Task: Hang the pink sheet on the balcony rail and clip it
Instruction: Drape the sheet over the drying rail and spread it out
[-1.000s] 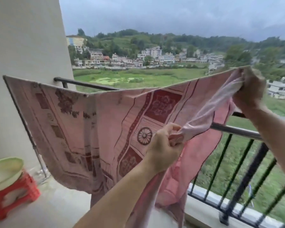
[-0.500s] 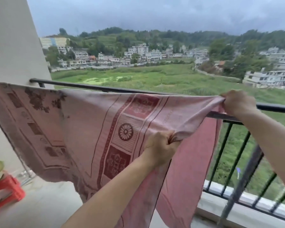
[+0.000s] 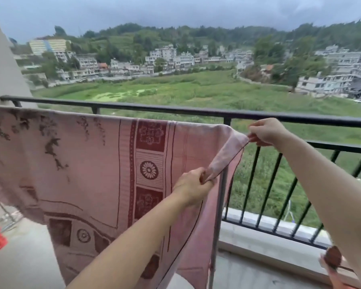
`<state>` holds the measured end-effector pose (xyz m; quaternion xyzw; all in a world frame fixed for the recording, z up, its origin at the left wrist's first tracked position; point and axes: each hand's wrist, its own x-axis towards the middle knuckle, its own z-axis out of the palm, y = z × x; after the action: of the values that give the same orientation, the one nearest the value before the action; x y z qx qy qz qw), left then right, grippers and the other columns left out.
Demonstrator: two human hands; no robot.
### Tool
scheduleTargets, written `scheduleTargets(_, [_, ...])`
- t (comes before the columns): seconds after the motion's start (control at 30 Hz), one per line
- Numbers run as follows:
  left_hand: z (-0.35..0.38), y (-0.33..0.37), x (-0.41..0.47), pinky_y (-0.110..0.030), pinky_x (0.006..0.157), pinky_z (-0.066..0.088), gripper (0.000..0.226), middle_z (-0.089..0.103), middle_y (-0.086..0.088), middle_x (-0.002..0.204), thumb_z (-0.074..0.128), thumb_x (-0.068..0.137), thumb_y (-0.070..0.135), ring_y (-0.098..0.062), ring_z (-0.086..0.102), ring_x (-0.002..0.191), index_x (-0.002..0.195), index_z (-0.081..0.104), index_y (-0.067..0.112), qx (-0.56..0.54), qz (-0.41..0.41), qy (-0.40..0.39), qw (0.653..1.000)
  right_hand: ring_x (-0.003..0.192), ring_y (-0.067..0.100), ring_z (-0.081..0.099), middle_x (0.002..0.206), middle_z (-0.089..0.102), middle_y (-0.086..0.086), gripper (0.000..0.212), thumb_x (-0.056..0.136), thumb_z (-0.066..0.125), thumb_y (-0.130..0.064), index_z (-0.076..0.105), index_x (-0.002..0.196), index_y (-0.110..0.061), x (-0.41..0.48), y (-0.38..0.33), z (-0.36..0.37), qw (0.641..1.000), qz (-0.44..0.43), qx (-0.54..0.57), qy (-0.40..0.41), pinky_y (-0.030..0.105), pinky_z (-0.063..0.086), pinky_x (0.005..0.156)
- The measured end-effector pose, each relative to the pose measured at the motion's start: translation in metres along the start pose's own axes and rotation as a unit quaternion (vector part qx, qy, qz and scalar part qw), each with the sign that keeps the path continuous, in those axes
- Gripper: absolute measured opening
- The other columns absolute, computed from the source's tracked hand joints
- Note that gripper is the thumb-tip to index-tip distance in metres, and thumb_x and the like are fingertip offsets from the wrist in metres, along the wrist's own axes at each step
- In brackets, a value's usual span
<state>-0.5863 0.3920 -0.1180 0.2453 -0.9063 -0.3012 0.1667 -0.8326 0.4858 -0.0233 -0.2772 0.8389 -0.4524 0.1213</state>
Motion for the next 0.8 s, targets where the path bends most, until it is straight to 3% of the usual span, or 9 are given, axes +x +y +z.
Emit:
scheduleTargets(0.1, [0.003,0.012,0.011,-0.041,0.081,0.055,0.075,0.071,0.005,0.086,0.03,0.081,0.084,-0.015,0.066,0.082,0.09,0.067,0.019,-0.003,0.009,-0.028,1.0,0.067,0.016,0.068,0.082,0.071,0.006,0.041,0.103,0.044,-0.041,0.064,0.119,-0.009,-0.005,0.01,-0.006,0.998,0.022,0.028,-0.043,0.025,0.049,0.058])
scheduleTargets(0.17, [0.002,0.021,0.022,-0.036,0.079,0.053,0.056,0.067,0.005,0.083,0.037,0.093,0.065,-0.014,0.061,0.078,0.079,0.065,0.018,0.002,0.041,0.074,0.996,0.074,0.02,0.069,0.086,0.072,0.009,0.053,0.102,0.038,-0.052,0.062,0.119,-0.008,-0.012,0.009,-0.009,0.994,0.034,0.051,-0.087,0.028,0.051,0.065])
scheduleTargets(0.27, [-0.011,0.028,0.052,-0.031,0.09,0.045,0.026,0.061,-0.001,0.111,0.049,0.098,0.034,-0.015,0.054,0.104,0.109,0.065,0.017,0.062,0.116,0.282,0.95,0.085,0.024,0.072,0.091,0.074,0.012,0.062,0.095,0.034,-0.069,0.055,0.115,-0.014,-0.025,0.003,-0.007,0.988,0.04,0.028,-0.146,0.036,0.057,0.076])
scheduleTargets(0.33, [-0.025,0.027,0.078,-0.034,0.099,0.036,0.031,0.057,-0.006,0.124,0.05,0.097,0.033,-0.021,0.05,0.117,0.121,0.061,0.016,0.123,0.148,0.33,0.924,0.087,0.025,0.075,0.092,0.076,0.011,0.068,0.088,0.03,-0.078,0.053,0.116,-0.02,-0.03,0.0,-0.001,0.981,0.043,-0.018,-0.19,0.041,0.059,0.085])
scheduleTargets(0.4, [-0.038,0.019,0.101,-0.046,0.111,0.024,0.038,0.056,-0.005,0.135,0.045,0.099,0.038,-0.024,0.045,0.13,0.129,0.058,0.019,0.179,0.139,0.301,0.926,0.084,0.021,0.076,0.091,0.078,0.008,0.082,0.083,0.033,-0.083,0.062,0.114,-0.012,-0.029,0.002,0.005,0.974,0.034,-0.052,-0.218,0.041,0.059,0.087])
scheduleTargets(0.5, [-0.05,0.0,0.122,-0.044,0.113,0.012,0.036,0.065,0.007,0.125,0.044,0.098,0.047,-0.015,0.052,0.124,0.12,0.065,0.029,0.143,0.118,0.256,0.949,0.083,0.013,0.076,0.097,0.077,0.007,0.059,0.087,0.06,-0.062,0.069,0.109,-0.008,-0.023,0.003,0.012,0.977,-0.022,-0.028,-0.211,0.036,0.06,0.083])
scheduleTargets(0.57, [-0.052,-0.005,0.127,-0.035,0.106,0.012,0.03,0.07,0.011,0.112,0.051,0.095,0.049,-0.011,0.056,0.116,0.109,0.071,0.031,0.086,0.124,0.282,0.947,0.08,0.012,0.074,0.095,0.077,0.006,0.035,0.089,0.071,-0.036,0.071,0.103,-0.004,-0.018,0.005,0.016,0.98,-0.051,0.03,-0.188,0.04,0.056,0.093])
scheduleTargets(0.7, [-0.05,-0.005,0.143,-0.037,0.107,0.02,0.026,0.068,0.011,0.09,0.055,0.09,0.052,-0.016,0.059,0.1,0.091,0.073,0.033,-0.023,0.087,0.288,0.953,0.088,0.016,0.064,0.09,0.071,0.0,0.012,0.097,0.061,-0.023,0.065,0.087,-0.016,-0.014,0.019,0.029,0.964,-0.038,0.143,-0.22,0.043,0.044,0.102])
scheduleTargets(0.8, [-0.047,-0.006,0.149,-0.054,0.102,0.036,0.026,0.068,0.012,0.087,0.051,0.085,0.062,-0.021,0.061,0.095,0.084,0.066,0.041,-0.09,0.097,0.283,0.95,0.085,0.017,0.063,0.092,0.069,0.001,0.014,0.1,0.055,-0.025,0.065,0.1,-0.016,-0.018,0.031,0.042,0.946,-0.036,0.221,-0.236,0.034,0.049,0.083])
